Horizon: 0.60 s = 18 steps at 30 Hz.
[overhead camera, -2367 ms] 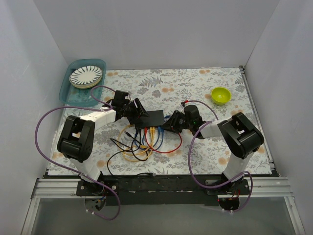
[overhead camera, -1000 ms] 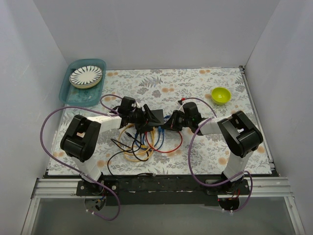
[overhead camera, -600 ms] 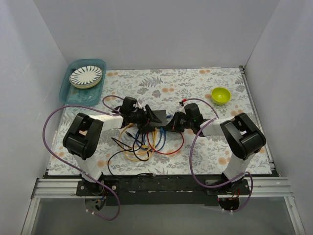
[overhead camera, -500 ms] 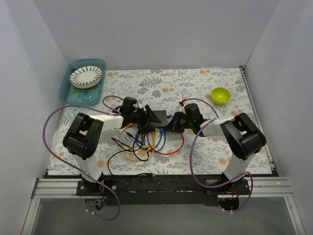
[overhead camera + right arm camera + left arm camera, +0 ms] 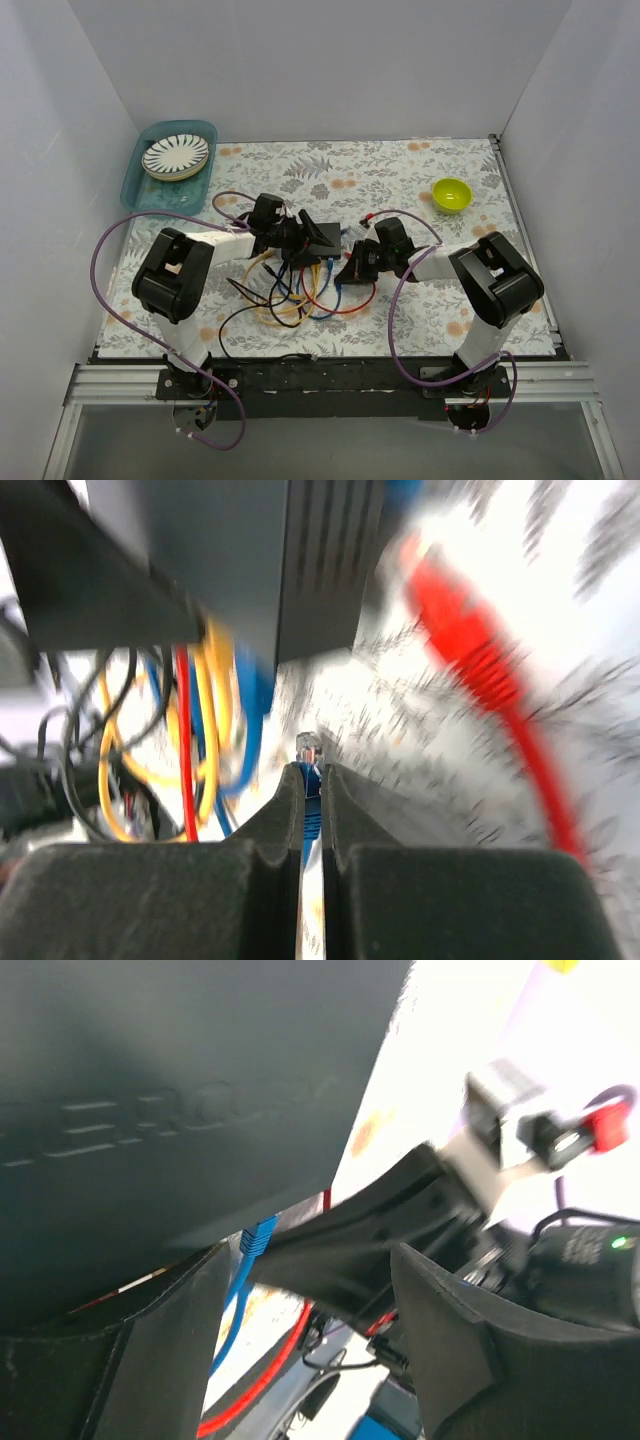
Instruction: Pull the plug from the switch port
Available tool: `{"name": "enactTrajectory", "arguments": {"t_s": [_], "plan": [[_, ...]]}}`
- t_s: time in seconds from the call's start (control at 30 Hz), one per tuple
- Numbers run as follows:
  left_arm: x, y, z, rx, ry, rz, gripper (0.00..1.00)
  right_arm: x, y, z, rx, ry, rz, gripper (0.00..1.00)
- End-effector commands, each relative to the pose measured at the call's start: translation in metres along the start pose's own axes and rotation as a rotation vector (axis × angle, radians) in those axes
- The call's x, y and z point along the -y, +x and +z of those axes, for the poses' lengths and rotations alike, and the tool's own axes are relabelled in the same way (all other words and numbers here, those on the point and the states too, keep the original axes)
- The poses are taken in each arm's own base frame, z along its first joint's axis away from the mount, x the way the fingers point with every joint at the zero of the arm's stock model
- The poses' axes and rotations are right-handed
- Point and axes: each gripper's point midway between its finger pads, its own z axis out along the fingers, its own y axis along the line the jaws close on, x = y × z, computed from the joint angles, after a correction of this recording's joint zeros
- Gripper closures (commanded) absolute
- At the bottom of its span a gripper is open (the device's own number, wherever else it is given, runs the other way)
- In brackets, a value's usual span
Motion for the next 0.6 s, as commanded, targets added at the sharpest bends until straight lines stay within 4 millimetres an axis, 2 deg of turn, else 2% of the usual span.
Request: {"name": "enactTrajectory", "arguments": {"t_s": [0.0,0.07,0.17,0.2,0.27,0.43,0.57], "plan": [[0.013,-0.035,0.002,0.130,0.005,0.041,0.35,0.013,0.044,-0.008,-0.151,0.032,0.010,0.99],[0.012,-0.035,0.002,0.131,0.002,0.039,0.35,0.012,0.044,-0.010,-0.145,0.039,0.006,0.99],[0.013,-0.037,0.002,0.135,-0.001,0.042,0.35,0.011,0.033,-0.020,-0.088,0.088,-0.009,0.99],[0.014,-0.037,0.000,0.140,-0.001,0.046,0.35,0.006,0.026,-0.027,-0.049,0.098,-0.030,0.99],[0.012,-0.040,-0.003,0.152,-0.008,0.054,0.35,0.009,0.013,-0.034,0.010,0.168,-0.051,0.99],[0.012,-0.052,-0.020,0.201,-0.011,0.074,0.34,0.039,0.025,-0.060,-0.017,0.362,-0.070,0.99],[0.006,-0.057,-0.028,0.210,-0.027,0.065,0.33,0.049,0.038,-0.073,-0.030,0.404,-0.074,0.99]]}}
